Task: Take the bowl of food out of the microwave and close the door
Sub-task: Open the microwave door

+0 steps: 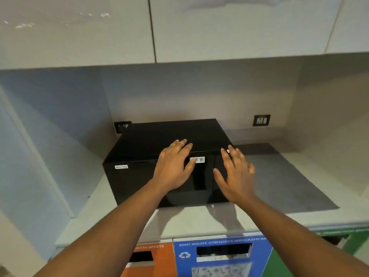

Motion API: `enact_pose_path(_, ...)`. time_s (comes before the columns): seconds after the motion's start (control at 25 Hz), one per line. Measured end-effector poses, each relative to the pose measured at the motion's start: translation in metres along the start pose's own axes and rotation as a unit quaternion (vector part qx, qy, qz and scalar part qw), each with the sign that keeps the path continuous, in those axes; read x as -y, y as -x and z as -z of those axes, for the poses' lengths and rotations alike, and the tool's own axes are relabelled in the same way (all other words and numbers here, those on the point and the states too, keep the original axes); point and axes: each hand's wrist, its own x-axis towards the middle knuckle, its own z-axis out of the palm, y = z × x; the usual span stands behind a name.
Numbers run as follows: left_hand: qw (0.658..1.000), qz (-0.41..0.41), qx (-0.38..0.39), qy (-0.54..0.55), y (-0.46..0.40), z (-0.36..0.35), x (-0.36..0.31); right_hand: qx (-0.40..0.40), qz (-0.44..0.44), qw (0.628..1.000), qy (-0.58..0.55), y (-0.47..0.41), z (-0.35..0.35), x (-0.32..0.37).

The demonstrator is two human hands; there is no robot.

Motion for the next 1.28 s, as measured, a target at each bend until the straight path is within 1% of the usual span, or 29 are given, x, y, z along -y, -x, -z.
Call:
enact_pose_path(0.04, 1.000, 0.000, 0.016, -0.003, -0.006, -0.014, 0.000, 0.027, -0.012, 1.000, -0.002, 0.002, -0.012, -0.010)
enact_pose_path(0.16, 0.999, 0.014, 0.037, -0.015, -0.016, -0.051, 0.007, 0.065, -0.027, 0.997, 0.003, 0.010, -0.051, -0.037)
enact_pose_path(0.2, 0.999, 0.017, 0.037, -0.016, -0.019, -0.062, 0.008, 0.064, -0.029, 0.997, 0.000, 0.011, -0.062, -0.043)
enact_pose_path(0.36, 0.998, 0.022, 0.001, -0.050, -0.022, -0.090, 0.007, 0.055, -0.063, 0.995, -0.047, 0.016, -0.098, -0.061)
enact_pose_path(0.52, 0.994, 0.040, -0.032, -0.096, -0.027, -0.098, -0.004, 0.068, -0.108, 0.985, -0.112, 0.029, -0.137, -0.076)
enact_pose_path(0.6, 0.992, 0.046, -0.035, -0.110, -0.032, -0.097, -0.008, 0.078, -0.129, 0.980, -0.129, 0.033, -0.153, -0.081)
enact_pose_path(0.68, 0.993, 0.049, -0.032, -0.099, -0.036, -0.099, -0.011, 0.085, -0.141, 0.976, -0.142, 0.034, -0.167, -0.084)
enact_pose_path(0.76, 0.996, 0.044, -0.036, -0.073, -0.039, -0.103, -0.010, 0.075, -0.152, 0.973, -0.155, 0.033, -0.178, -0.084)
enact_pose_path(1.0, 0.994, 0.040, -0.097, -0.032, -0.041, -0.113, -0.008, 0.047, -0.164, 0.972, -0.164, 0.033, -0.191, -0.090)
enact_pose_path(1.28, 0.995, 0.051, -0.088, 0.006, -0.033, -0.103, -0.014, 0.013, -0.175, 0.974, -0.145, 0.033, -0.192, -0.084)
